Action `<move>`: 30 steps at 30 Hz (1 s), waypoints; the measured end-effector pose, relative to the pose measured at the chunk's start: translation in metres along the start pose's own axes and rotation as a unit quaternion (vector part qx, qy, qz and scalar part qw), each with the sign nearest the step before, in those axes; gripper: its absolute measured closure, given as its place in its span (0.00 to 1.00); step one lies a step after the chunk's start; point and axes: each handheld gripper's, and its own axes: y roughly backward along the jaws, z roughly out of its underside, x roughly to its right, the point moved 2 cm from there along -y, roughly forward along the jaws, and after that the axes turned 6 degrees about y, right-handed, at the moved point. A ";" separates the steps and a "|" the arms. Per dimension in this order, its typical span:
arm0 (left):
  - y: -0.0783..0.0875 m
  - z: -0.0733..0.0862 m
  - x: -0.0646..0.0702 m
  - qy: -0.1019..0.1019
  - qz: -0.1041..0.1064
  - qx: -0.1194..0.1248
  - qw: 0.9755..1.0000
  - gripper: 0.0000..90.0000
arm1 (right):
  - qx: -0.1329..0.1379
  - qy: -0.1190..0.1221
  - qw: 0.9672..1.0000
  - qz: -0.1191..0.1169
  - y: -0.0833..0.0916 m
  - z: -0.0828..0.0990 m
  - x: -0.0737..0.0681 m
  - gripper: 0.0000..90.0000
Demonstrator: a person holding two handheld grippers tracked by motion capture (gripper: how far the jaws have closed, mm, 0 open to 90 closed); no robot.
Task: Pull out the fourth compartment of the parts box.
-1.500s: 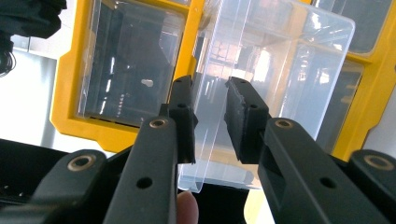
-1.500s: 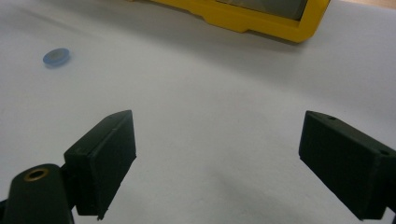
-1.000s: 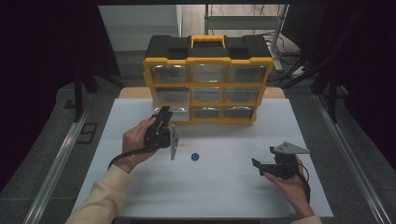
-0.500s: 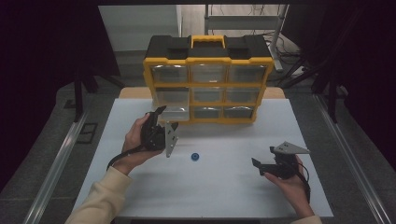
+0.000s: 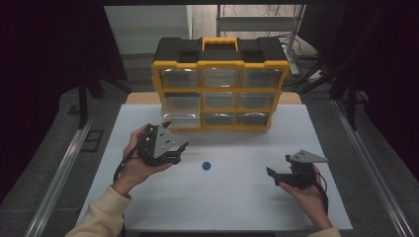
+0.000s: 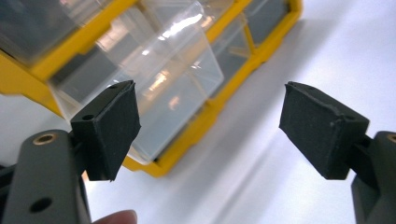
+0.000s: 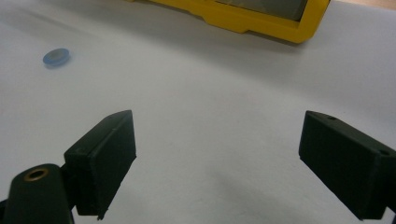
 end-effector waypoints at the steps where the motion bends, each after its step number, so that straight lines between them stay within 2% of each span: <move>1: 0.001 0.001 0.000 0.005 0.006 0.000 1.000 0.23 | 0.000 0.000 1.000 0.000 0.000 0.000 0.000 0.13; 8: 0.002 0.009 -0.001 0.030 0.041 -0.007 0.999 0.23 | 0.001 -0.002 1.000 -0.002 -0.001 0.000 0.001 0.13; 9: 0.002 0.011 -0.001 0.042 0.051 -0.008 0.998 0.23 | 0.002 -0.002 1.000 -0.003 -0.001 -0.001 0.001 0.13; 15: 0.005 0.019 -0.001 0.065 0.070 -0.019 0.995 0.23 | 0.008 -0.007 1.000 -0.006 0.000 -0.002 0.001 0.13; 17: 0.006 0.023 -0.002 0.076 0.078 -0.021 0.994 0.23 | 0.014 -0.013 1.000 -0.006 0.000 -0.002 0.003 0.13; 20: 0.006 0.030 -0.005 0.095 0.096 -0.028 0.990 0.23 | 0.021 -0.018 1.000 -0.007 0.001 -0.004 0.003 0.13; 23: 0.003 0.036 -0.005 0.106 0.103 -0.037 0.988 0.24 | 0.021 -0.017 1.000 -0.008 0.001 -0.004 0.003 0.13; 27: -0.003 0.044 -0.005 0.131 0.129 -0.048 0.982 0.23 | 0.023 -0.017 1.000 -0.008 0.000 -0.004 0.003 0.13; 30: -0.005 0.047 -0.006 0.138 0.134 -0.054 0.980 0.23 | 0.024 -0.018 1.000 -0.009 0.000 -0.005 0.003 0.13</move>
